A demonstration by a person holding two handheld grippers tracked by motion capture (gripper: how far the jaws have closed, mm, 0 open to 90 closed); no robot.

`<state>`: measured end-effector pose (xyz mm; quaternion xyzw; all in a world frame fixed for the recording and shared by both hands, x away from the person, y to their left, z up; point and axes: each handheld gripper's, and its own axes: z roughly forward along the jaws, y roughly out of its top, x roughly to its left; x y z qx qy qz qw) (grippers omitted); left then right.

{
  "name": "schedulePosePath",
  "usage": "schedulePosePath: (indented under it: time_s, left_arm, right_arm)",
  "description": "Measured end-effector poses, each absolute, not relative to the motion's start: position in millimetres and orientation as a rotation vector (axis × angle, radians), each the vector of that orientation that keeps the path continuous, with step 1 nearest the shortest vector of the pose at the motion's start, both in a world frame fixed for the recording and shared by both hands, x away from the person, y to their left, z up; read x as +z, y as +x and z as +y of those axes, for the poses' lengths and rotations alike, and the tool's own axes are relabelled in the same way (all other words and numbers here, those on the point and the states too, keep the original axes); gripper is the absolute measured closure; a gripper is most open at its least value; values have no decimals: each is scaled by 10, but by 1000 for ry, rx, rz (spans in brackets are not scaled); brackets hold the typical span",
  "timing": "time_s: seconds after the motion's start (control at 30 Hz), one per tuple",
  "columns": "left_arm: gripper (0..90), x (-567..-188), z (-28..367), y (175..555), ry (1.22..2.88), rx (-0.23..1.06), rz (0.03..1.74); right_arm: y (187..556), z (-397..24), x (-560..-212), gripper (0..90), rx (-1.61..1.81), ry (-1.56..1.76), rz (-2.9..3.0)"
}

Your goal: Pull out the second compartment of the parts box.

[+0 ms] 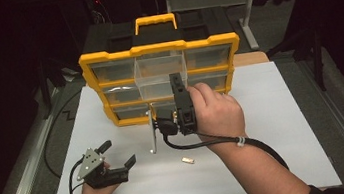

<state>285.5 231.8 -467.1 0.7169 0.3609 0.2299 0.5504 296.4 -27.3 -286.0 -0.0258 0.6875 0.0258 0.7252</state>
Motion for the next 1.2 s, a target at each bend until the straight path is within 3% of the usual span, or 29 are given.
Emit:
schedulePosePath:
  time_s: [0.73, 0.9, 1.2]
  left_arm:
    - [9, -4682, 2305, 2850, 1702, 550, 826]
    - [9, -4685, 2305, 2845, 1708, 556, 822]
    - [5, -4706, 2300, 2826, 1706, 553, 817]
  right_arm:
    - [2847, -282, -2985, 785, 88, -67, 1496]
    - [2842, -314, -2966, 521, 128, -54, 1540]
    - [2732, -467, -3089, 435, 161, -61, 1564]
